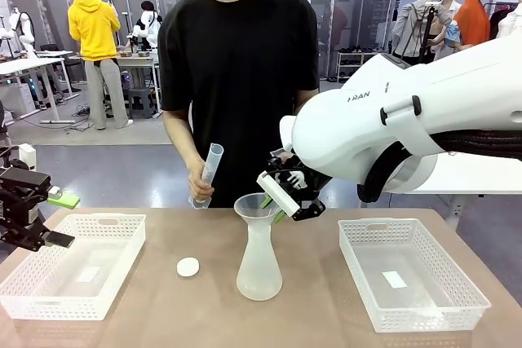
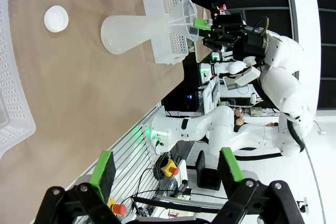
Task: Prepare the solutions needed for the experiment.
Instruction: Pick up the Plastic Funnel and insert it into the Big flask, then once the solution is in the Big flask , pick up the Plastic Funnel and place it back into the right Organizing basket.
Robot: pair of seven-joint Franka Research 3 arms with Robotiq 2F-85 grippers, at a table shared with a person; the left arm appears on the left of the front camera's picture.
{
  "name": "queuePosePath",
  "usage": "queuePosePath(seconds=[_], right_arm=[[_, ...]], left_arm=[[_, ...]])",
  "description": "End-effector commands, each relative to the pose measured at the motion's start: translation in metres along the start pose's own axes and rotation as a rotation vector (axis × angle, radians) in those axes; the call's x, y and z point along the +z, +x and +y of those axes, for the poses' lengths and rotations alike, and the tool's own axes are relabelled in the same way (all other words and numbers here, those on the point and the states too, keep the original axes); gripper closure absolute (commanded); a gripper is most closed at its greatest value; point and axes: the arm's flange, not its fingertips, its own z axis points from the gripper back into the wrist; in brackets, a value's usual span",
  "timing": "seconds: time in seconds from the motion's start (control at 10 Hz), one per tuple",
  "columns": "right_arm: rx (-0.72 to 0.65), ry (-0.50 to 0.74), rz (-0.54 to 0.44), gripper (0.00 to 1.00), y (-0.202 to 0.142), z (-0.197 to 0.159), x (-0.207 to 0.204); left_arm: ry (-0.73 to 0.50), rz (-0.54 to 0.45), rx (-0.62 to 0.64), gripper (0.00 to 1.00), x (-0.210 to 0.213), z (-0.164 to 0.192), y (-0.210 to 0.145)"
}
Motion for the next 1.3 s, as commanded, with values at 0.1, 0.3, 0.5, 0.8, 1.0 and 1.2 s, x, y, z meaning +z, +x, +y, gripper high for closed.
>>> queuePosePath(seconds=[0.1,0.3,0.5,0.8,1.0,1.2], right_arm=[[0.000,0.000,0.000,0.64,-0.0001,-0.0001,0.0001],[0.000,0.000,0.000,0.64,-0.0001,-0.0001,0.0001],[0.000,0.000,0.000,0.64,-0.0001,-0.0001,0.0001],[0.000,0.000,0.000,0.64,-0.0001,-0.0001,0.0001],[0.000,0.000,0.000,0.64,-0.0001,-0.0001,0.0001],[0.000,0.000,0.000,0.64,-0.0001,-0.0001,0.0001]], left_arm=[[-0.025,-0.007,-0.009,0.00,0.0000,-0.0037,0.0012],[-0.025,-0.007,-0.009,0.00,0.0000,-0.0037,0.0012],[-0.025,-0.007,-0.009,0.00,0.0000,-0.0037,0.0012],[-0.025,-0.007,-0.009,0.00,0.0000,-0.0037,0.0012],[-0.025,-0.007,-0.009,0.00,0.0000,-0.0037,0.0012],[-0.025,-0.007,-0.009,0.00,0.0000,-0.0037,0.0012]])
